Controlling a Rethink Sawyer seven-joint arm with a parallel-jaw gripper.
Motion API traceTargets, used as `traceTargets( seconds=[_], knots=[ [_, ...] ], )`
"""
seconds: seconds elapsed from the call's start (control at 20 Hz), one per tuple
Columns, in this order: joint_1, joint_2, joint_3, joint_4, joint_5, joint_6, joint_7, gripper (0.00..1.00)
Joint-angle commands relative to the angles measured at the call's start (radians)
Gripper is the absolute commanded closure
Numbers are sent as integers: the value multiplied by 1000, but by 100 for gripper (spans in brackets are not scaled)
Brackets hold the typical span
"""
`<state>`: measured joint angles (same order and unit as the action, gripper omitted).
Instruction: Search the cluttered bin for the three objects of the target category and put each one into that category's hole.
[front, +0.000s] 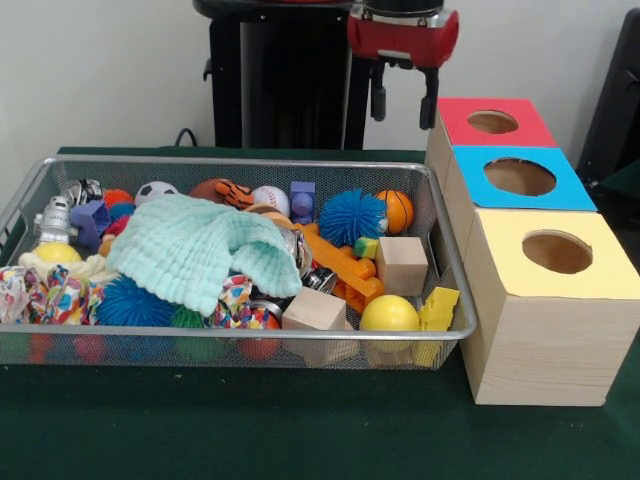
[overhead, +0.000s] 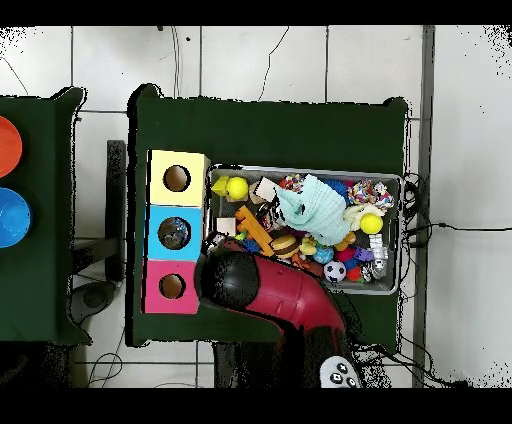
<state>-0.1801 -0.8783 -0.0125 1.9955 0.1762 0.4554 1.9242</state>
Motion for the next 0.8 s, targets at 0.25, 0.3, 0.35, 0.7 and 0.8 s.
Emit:
traceTargets(
  seconds=[0.25, 0.3, 0.35, 0.7, 0.8],
  knots=[
    [-57, -1, 163, -71, -96, 125, -90, 0],
    [-54, -8, 159, -74, -106, 116, -81, 0],
    [-46, -14, 150, -77, -120, 96, -71, 0],
    [-18, -38, 100, -66, -203, -78, 6, 0],
    [-45, -34, 118, -61, -214, -87, -9, 0]
  ],
)
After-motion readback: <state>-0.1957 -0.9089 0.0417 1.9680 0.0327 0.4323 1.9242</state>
